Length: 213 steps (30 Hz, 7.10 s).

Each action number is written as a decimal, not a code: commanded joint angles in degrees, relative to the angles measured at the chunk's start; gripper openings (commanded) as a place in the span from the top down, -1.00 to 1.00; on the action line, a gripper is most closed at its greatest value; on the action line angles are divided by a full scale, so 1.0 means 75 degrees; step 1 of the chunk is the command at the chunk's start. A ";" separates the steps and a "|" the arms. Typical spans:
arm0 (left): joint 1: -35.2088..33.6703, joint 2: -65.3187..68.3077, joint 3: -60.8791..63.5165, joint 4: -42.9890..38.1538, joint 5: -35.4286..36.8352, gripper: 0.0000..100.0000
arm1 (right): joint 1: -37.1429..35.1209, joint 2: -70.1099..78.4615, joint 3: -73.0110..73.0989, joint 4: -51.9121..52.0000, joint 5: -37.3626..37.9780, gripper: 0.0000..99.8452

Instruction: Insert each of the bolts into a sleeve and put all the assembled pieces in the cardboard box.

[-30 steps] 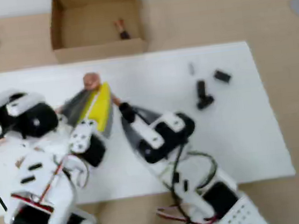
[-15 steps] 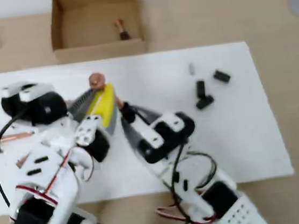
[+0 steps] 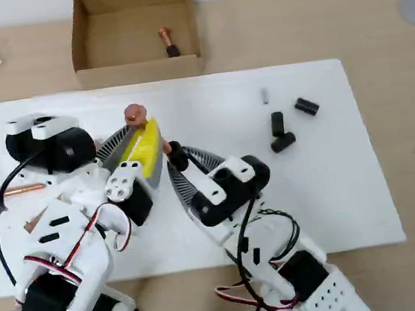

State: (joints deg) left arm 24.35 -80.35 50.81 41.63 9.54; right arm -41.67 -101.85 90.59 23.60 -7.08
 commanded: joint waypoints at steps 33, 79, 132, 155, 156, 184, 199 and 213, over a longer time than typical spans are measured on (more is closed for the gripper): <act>0.0621 -0.0006 0.0258 0.0387 0.0012 0.85 | -0.0076 -0.0123 -0.0076 -0.0176 -0.0047 0.98; -0.3317 0.3640 -0.1817 0.2497 -0.2075 1.00 | 0.2491 1.5924 -1.3662 -0.2040 0.0469 0.98; -0.4841 0.8738 -0.4290 0.3985 -0.8627 0.79 | 0.2971 1.9194 -2.4821 0.6740 -0.0610 0.48; -0.4794 1.1587 -0.4653 0.1067 -1.0163 0.79 | 0.4155 1.8421 -2.4821 0.8510 -0.0610 0.48; -0.4794 1.1704 -0.4782 0.1078 -1.0163 0.79 | 0.4132 1.8421 -2.4821 0.8510 -0.0610 0.48; -0.4431 1.3333 -0.6212 0.2532 -0.9823 0.98 | 0.3792 1.8409 -2.4821 0.8580 -0.0645 0.48; -0.3599 0.8316 -0.7045 0.4829 -0.5779 0.97 | 0.4765 1.7155 -2.2781 1.0538 -0.1793 0.48; -0.4126 0.3124 -0.1911 0.1231 -0.1993 0.98 | 0.4988 1.3849 -1.3275 0.9201 -0.1735 0.48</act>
State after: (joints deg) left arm -5.45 -50.55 31.38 56.22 -9.54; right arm -5.71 4.35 -20.26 98.07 -20.00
